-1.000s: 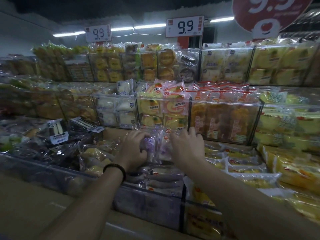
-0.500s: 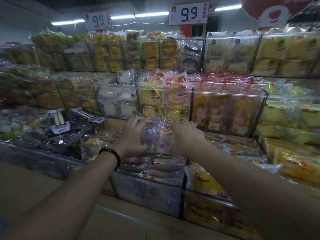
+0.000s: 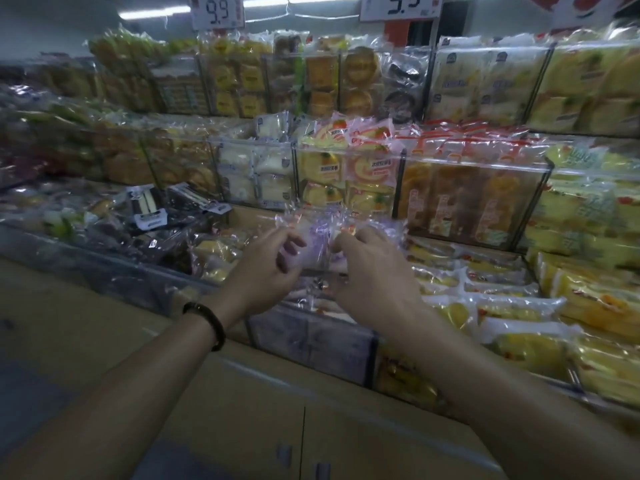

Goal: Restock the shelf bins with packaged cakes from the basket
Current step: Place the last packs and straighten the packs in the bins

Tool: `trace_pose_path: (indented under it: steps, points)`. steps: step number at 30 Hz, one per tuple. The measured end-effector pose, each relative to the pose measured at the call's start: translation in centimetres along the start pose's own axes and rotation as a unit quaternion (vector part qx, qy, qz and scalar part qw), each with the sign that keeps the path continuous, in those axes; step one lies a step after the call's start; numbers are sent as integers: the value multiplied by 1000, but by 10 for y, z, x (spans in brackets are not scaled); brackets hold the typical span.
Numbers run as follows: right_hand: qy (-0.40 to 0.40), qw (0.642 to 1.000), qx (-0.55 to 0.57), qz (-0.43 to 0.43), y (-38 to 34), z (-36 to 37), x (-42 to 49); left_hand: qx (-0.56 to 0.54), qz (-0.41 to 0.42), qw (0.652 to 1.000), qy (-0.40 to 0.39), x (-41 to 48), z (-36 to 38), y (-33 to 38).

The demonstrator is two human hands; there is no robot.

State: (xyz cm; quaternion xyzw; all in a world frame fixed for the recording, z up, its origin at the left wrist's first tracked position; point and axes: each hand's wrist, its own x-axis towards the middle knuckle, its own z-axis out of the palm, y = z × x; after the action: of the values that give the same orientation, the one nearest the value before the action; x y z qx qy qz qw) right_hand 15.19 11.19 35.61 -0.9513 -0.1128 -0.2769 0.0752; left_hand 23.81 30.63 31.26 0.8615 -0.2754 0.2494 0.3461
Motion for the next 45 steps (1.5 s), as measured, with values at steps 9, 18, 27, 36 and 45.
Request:
trace_pose_path:
  steps: [9,18,27,36,45]
  points:
    - [-145,956,253,13,-66,120,-126,-89,-132,979,-130,-177,11,-24]
    - [-448,826,255,229,-63,301,-254,-33,-356,865,-351,-368,135,-167]
    - [-535,766,230,273,-59,460,-271,17,-430,817,-385,-429,258,-299]
    - [-581,729,240,270,-62,531,-266,52,-541,780,-310,-467,346,-397]
    - [-551,735,267,292,-64,530,-266,42,-512,796,-318,-451,347,-390]
